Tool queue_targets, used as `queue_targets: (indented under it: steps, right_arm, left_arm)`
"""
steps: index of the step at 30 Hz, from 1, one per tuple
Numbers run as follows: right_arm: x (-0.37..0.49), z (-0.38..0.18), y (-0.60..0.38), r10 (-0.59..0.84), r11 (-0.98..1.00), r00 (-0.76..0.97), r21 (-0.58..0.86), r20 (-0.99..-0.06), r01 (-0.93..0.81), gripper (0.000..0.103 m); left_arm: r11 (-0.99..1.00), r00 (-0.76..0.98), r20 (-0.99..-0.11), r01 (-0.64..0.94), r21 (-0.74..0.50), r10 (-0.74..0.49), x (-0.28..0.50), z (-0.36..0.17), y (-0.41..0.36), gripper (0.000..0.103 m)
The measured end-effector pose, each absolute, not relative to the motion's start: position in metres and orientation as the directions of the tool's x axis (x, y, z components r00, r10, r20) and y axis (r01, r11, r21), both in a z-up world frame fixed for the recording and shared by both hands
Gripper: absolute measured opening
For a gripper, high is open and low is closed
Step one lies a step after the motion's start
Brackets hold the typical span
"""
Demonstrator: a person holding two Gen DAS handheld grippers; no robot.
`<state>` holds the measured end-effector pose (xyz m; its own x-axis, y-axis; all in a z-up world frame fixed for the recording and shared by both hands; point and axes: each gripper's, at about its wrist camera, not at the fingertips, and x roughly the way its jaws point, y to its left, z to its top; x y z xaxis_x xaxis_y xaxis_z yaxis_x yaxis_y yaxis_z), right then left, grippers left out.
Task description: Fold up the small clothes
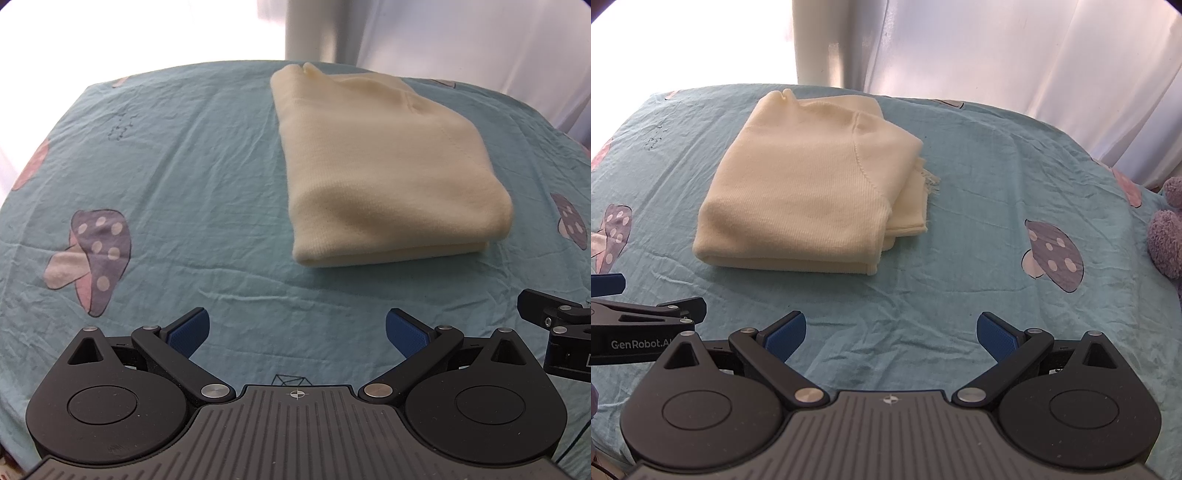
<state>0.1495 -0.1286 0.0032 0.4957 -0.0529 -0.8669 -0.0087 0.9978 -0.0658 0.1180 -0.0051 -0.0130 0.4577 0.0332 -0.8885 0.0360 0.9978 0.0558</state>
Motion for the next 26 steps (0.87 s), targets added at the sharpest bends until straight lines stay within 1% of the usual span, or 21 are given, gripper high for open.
queue_targets:
  steps: [26]
  right_arm:
    - [0.1522,0.004,-0.1334,-0.036,0.999,0.503,-0.047,-0.863,-0.009,0.099]
  left_arm:
    - [0.997,0.455,-0.89,0.057,0.056,0.024,0.1214,-0.0151,-0.0064,0.103]
